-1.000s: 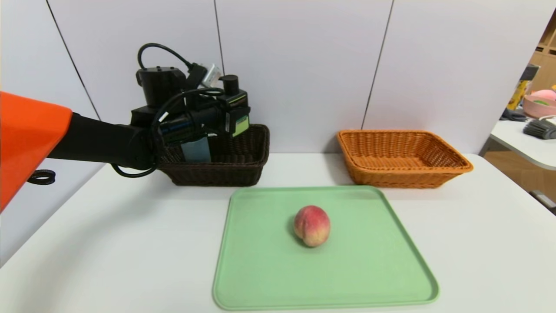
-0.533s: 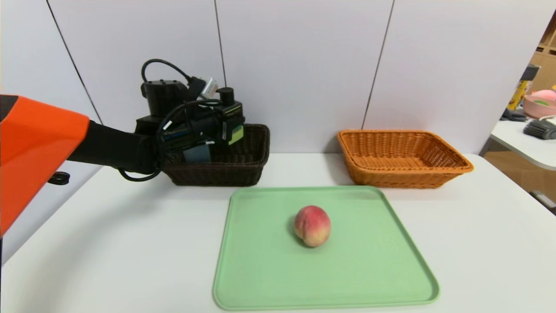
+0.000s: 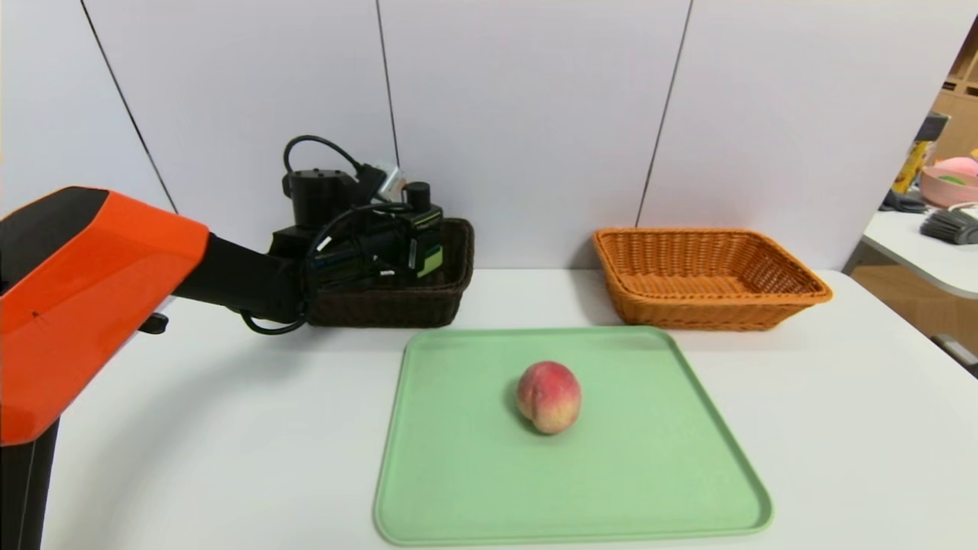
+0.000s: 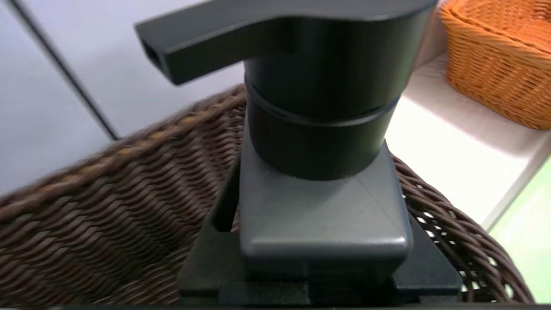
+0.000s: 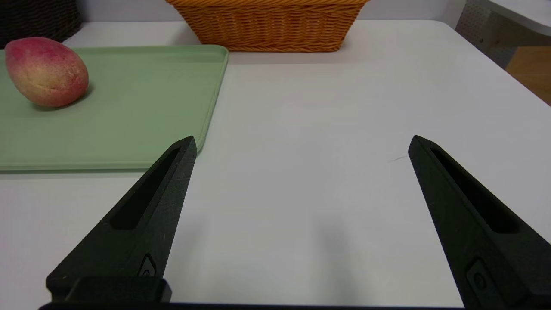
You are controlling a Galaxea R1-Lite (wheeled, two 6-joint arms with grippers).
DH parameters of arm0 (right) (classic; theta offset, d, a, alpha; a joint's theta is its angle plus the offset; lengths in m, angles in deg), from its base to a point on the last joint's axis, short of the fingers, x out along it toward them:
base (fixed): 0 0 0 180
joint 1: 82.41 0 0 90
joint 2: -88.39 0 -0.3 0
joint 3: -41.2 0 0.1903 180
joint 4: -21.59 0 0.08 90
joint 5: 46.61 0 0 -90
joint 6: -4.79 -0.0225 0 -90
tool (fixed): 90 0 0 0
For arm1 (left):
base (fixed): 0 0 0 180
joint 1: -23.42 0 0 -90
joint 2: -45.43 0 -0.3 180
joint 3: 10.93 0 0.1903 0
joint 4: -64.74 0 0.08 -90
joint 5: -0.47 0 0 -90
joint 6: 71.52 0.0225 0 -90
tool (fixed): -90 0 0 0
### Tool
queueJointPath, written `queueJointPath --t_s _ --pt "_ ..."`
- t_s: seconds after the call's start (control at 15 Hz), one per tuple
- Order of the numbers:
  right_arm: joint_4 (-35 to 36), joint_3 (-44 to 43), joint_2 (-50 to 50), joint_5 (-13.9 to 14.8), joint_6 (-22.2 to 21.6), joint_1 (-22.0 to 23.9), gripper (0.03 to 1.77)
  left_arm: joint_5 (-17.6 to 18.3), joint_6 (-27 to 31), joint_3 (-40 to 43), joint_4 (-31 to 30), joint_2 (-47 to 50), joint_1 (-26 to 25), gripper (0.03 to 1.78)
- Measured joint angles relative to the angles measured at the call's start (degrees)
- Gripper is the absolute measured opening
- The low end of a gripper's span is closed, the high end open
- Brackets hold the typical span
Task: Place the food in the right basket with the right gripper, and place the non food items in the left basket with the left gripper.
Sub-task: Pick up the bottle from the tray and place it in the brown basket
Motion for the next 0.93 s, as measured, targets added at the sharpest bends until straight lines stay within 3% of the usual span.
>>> queueJointPath --t_s 0.73,0.8,0.93 --pt "0.0 0.0 0.0 0.0 0.0 0.0 1.7 -0.1 0.4 -1.8 -0.3 -3.1 0.6 0.62" --pt "0.0 0.0 0.0 0.0 0.0 0.0 1.7 -0.1 0.4 -1.9 -1.0 -3.3 0.6 0.67" --pt "0.0 0.0 0.0 0.0 0.0 0.0 1.7 -0.1 0.7 -2.0 -1.9 -3.5 0.5 0.9"
